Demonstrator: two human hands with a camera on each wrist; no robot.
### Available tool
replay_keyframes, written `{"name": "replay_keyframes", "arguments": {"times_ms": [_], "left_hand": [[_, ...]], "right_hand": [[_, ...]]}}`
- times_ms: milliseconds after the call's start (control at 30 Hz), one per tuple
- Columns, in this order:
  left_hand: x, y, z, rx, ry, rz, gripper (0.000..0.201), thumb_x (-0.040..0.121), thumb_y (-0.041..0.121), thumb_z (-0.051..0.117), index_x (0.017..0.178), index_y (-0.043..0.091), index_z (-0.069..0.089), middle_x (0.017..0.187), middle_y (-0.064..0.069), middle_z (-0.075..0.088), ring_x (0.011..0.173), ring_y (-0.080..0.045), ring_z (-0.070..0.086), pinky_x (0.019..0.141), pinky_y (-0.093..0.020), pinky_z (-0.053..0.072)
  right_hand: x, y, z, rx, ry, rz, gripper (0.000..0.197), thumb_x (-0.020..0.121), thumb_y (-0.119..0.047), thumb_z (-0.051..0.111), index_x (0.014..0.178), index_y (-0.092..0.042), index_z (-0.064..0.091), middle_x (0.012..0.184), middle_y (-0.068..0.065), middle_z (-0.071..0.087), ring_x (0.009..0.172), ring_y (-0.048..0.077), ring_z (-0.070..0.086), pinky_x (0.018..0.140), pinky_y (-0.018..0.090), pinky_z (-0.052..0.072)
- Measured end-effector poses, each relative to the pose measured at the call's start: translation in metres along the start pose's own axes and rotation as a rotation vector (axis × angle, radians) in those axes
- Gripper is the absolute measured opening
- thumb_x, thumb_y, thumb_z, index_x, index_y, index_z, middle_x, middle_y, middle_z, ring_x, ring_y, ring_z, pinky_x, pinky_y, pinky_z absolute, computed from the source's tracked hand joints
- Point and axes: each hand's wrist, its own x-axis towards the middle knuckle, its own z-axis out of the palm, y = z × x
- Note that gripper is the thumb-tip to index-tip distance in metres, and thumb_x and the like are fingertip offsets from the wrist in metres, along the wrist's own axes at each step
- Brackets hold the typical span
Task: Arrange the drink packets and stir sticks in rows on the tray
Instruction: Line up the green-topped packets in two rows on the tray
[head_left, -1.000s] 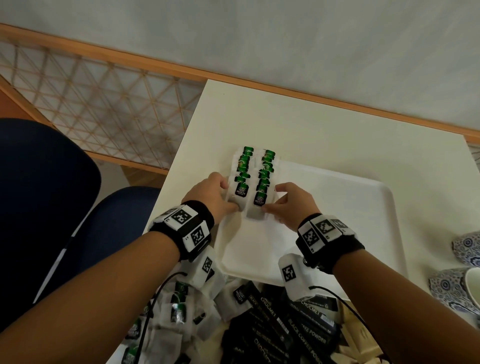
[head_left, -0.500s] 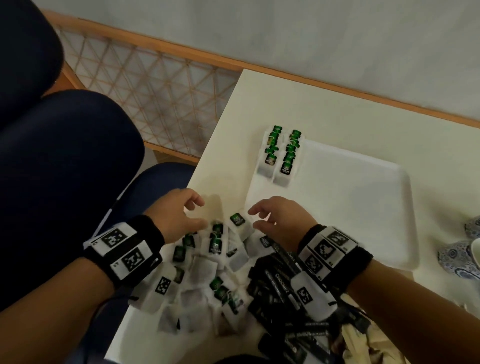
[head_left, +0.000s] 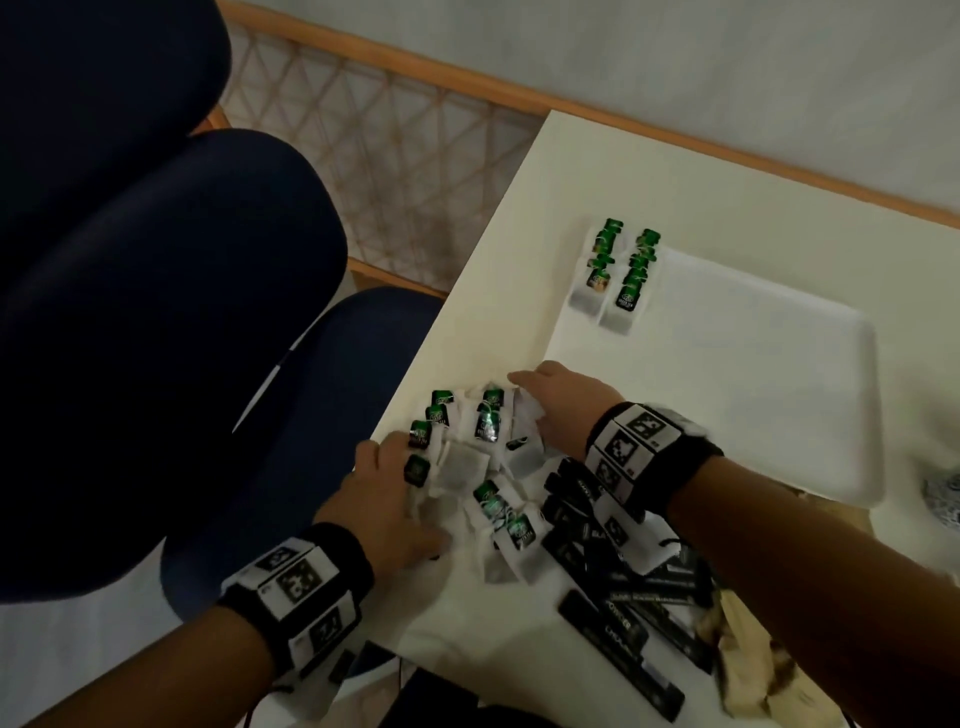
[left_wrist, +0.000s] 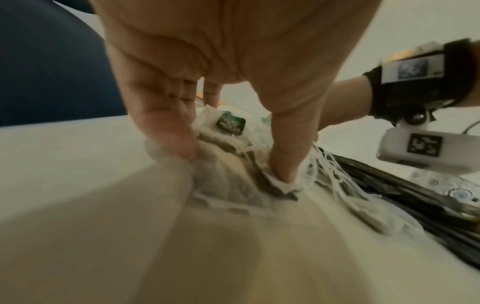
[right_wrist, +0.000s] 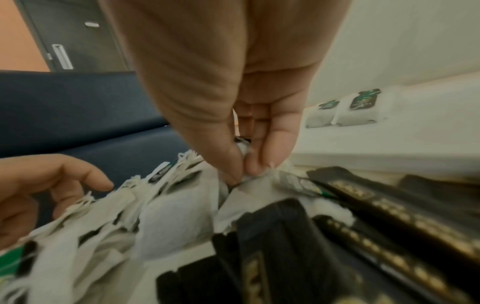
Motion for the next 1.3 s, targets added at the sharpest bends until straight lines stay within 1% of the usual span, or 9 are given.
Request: {"name": "replay_keyframes", "arguments": {"times_ms": [133,267,433,600,733,833,1000,1167,1300], "left_hand": [[0.012,0.009,0.002,-0.130,0.023,0.052,0.069,0.068,0.041,0.080,0.122,0.026,0.039,0.115,0.005,0.037,0.089,-0.012,0.051,0.073,-0.025,0.046],[0.020,0.019,0.000,-0.172,0.087,0.151,0.024,0.078,0.025,0.073,0.086,0.030,0.051,0.105,0.002,0.045,0.073,-0.006,0.049,0.060,-0.014,0.038],[0.023,0.026,-0.003,-0.224,0.036,0.213,0.061,0.073,0.026,0.078,0.123,0.031,0.042,0.118,0.010,0.030,0.080,-0.001,0.050,0.075,-0.016,0.042],[0.023,0.034,-0.001,-0.302,0.014,0.254,0.094,0.068,0.031,0.082,0.143,0.032,0.025,0.128,0.011,0.022,0.100,-0.007,0.049,0.087,-0.019,0.041],[0.028,0.048,-0.001,-0.297,0.041,0.257,0.080,0.079,0.036,0.071,0.145,0.031,0.025,0.124,0.013,0.022,0.101,-0.006,0.047,0.088,-0.019,0.038],[0.033,0.052,-0.004,-0.280,-0.010,0.230,0.074,0.083,0.018,0.064,0.146,0.026,0.025,0.139,0.003,0.022,0.101,-0.008,0.045,0.088,-0.017,0.037],[0.040,0.054,-0.009,-0.277,-0.011,0.281,0.062,0.082,0.002,0.059,0.138,0.022,0.039,0.133,-0.002,0.035,0.100,-0.008,0.044,0.090,-0.016,0.036],[0.040,0.048,-0.011,-0.298,0.064,0.259,0.067,0.080,0.004,0.066,0.138,0.023,0.039,0.129,0.001,0.039,0.109,-0.013,0.049,0.092,-0.022,0.043],[0.027,0.034,-0.019,-0.224,0.070,0.234,0.085,0.069,0.032,0.080,0.138,0.030,0.032,0.129,0.007,0.034,0.102,-0.015,0.054,0.088,-0.036,0.051]], "right_hand": [[-0.007,0.001,0.002,0.011,0.035,0.067,0.033,0.082,-0.010,0.060,0.114,-0.017,0.058,0.118,0.007,0.045,0.095,0.027,0.058,0.085,0.035,0.051],[-0.023,0.009,0.000,0.097,0.080,0.080,0.038,0.083,-0.010,0.058,0.120,-0.020,0.059,0.122,0.004,0.045,0.104,0.025,0.056,0.089,0.028,0.047],[-0.035,0.020,-0.006,0.175,0.102,0.085,0.050,0.086,0.001,0.047,0.132,-0.019,0.052,0.130,0.007,0.050,0.118,0.022,0.049,0.099,0.027,0.038],[-0.044,0.017,-0.010,0.173,0.115,0.095,0.031,0.094,-0.015,0.050,0.120,-0.025,0.063,0.116,-0.001,0.065,0.108,0.018,0.059,0.089,0.026,0.045],[-0.055,0.012,-0.020,0.184,0.120,0.072,0.022,0.091,-0.021,0.056,0.105,-0.031,0.071,0.101,-0.008,0.068,0.094,0.011,0.059,0.077,0.021,0.042],[-0.059,0.008,-0.029,0.319,0.101,0.042,0.018,0.085,-0.019,0.066,0.098,-0.029,0.074,0.090,-0.010,0.069,0.080,0.004,0.060,0.077,0.020,0.047],[-0.053,-0.006,-0.027,0.746,0.084,0.042,0.019,0.080,-0.014,0.073,0.094,-0.027,0.073,0.053,-0.014,0.061,0.045,-0.006,0.052,0.049,0.010,0.042],[-0.028,-0.010,-0.004,0.543,0.141,0.113,0.038,0.081,-0.019,0.072,0.117,-0.027,0.064,0.097,-0.003,0.056,0.084,0.009,0.056,0.076,0.019,0.043],[-0.023,-0.006,0.004,0.405,0.134,0.152,0.067,0.077,-0.033,0.075,0.136,-0.029,0.044,0.133,0.001,0.039,0.111,0.019,0.051,0.090,0.027,0.042]]}}
